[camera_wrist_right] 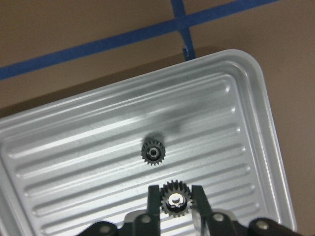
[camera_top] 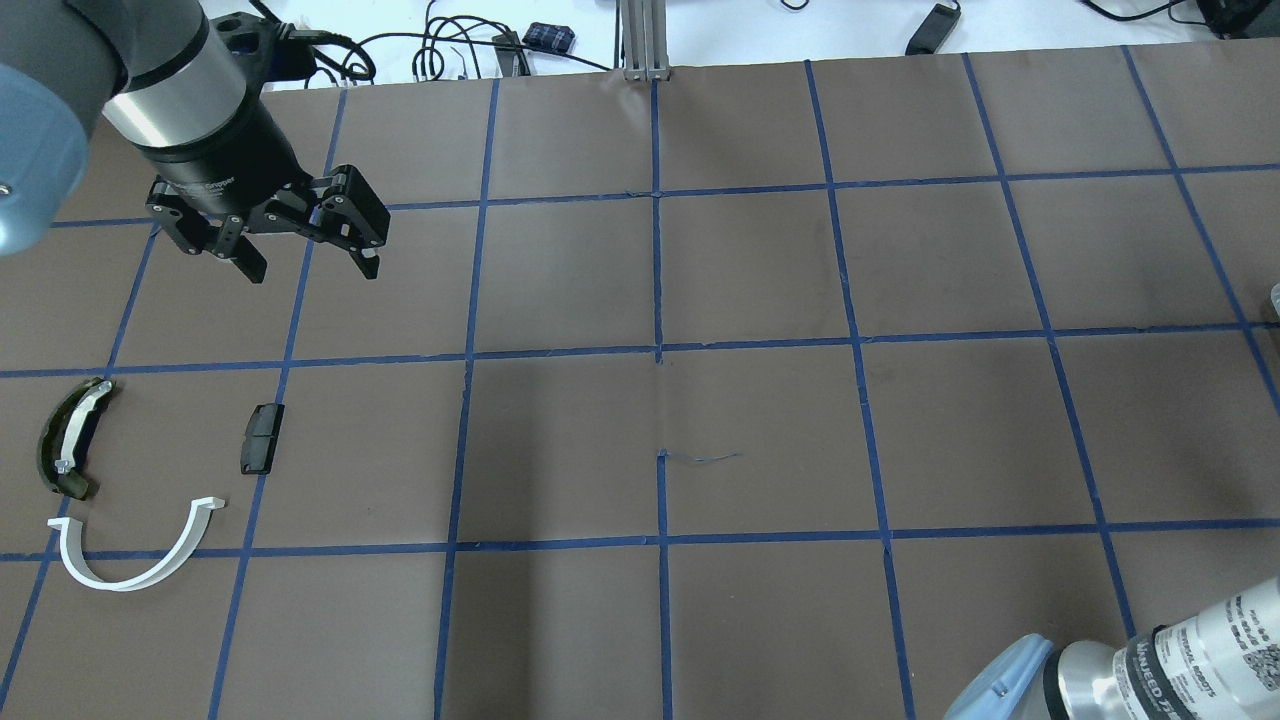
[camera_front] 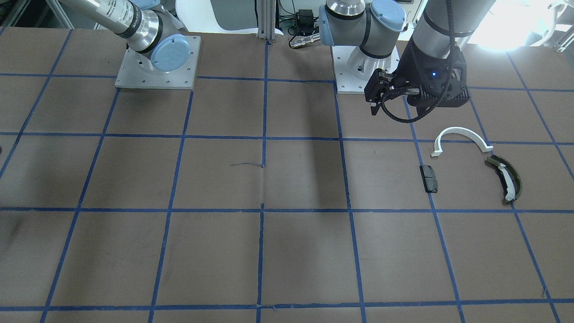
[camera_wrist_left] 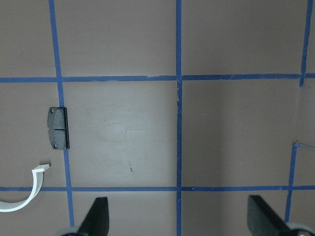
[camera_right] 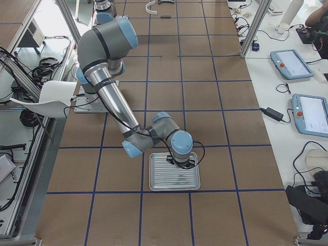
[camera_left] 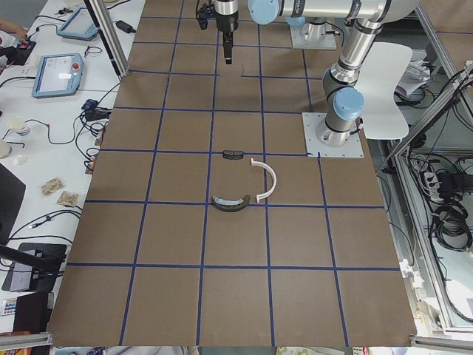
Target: Place bearing gear from tray to pile
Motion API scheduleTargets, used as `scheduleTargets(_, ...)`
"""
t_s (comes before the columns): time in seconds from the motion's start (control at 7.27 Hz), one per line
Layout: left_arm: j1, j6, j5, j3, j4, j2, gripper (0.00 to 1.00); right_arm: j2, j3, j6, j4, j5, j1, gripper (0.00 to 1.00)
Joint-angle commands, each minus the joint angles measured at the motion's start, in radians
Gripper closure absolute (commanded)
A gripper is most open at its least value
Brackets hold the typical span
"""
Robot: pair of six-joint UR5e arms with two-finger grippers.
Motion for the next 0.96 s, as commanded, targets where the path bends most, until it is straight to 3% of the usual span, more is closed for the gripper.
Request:
scheduleTargets(0.0,0.0,0.001,0.0,0.0,0.0,0.0,0.0,-0.119,0.001,0.214,0.145,-0.004,0.07,0.96)
scheduleTargets(0.83,0.0,0.0,0.0,0.0,0.0,0.0,0.0,-0.183,0.007,0.891,0.208,-0.061,0.529,0.95)
